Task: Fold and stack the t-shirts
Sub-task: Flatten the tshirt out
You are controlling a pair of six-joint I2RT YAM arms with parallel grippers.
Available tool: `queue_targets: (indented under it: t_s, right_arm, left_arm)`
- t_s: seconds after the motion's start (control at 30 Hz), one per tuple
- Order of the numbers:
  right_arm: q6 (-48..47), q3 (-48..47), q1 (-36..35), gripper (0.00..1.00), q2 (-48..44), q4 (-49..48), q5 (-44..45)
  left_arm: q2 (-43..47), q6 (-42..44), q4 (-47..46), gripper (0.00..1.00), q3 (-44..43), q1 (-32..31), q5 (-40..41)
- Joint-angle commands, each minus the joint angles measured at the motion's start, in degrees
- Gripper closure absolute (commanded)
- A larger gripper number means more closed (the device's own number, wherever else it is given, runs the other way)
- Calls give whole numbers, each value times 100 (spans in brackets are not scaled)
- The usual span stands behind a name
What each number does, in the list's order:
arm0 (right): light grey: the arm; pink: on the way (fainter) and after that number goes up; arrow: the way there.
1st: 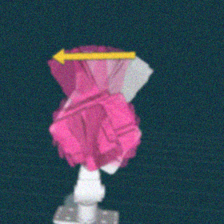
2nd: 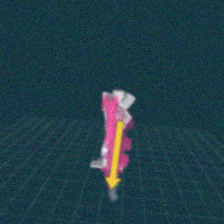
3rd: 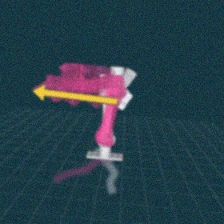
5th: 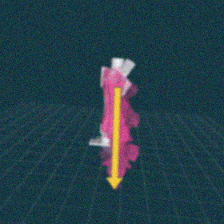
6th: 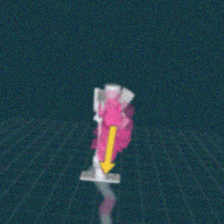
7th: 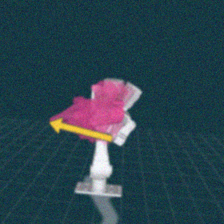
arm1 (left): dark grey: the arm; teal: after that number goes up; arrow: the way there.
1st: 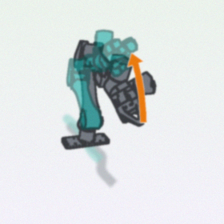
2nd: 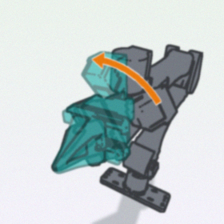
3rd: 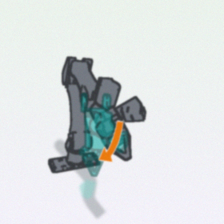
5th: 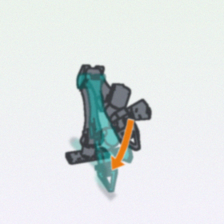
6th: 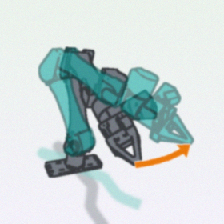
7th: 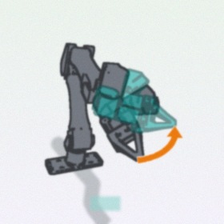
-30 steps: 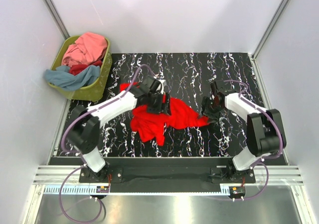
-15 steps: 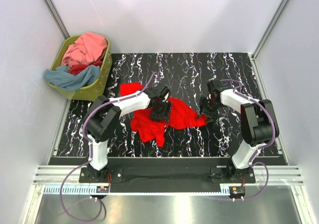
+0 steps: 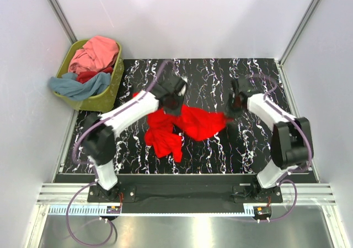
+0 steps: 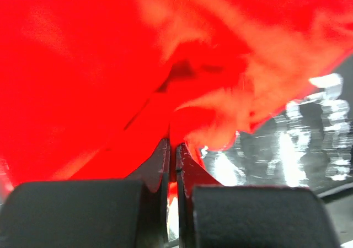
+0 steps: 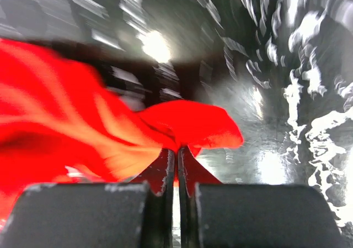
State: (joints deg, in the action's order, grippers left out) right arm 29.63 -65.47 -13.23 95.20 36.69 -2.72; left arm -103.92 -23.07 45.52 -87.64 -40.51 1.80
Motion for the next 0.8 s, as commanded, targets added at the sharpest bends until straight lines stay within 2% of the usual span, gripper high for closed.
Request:
queue_targets:
  t_s: [0.0, 0.1, 0.23, 0.37, 0.53, 0.77]
  right_arm:
    - [105, -1334, -39, 100, -853, -119, 413]
    - [-53, -2415, -39, 100, -1055, -74, 474]
    - [-167, -3742, -39, 100, -1126, -170, 606]
    - [-299, -4989, -39, 100, -1231, -521, 738]
    - [-300, -5669, -39, 100, -1538, -1066, 467]
    - [-221, -5801, -39, 100, -1443, -1866, -97]
  left_arm:
    - [1302, 215, 273, 100, -903, 26, 654]
    - [2197, 189, 335, 100, -1500, 105, 803]
    - [2902, 40, 318, 100, -2001, 201, 1006]
    - [3834, 39, -182, 100, -2424, 272, 752]
    - [4186, 13, -227, 100, -3372, 272, 348]
    - [4494, 109, -271, 100, -3401, 272, 558]
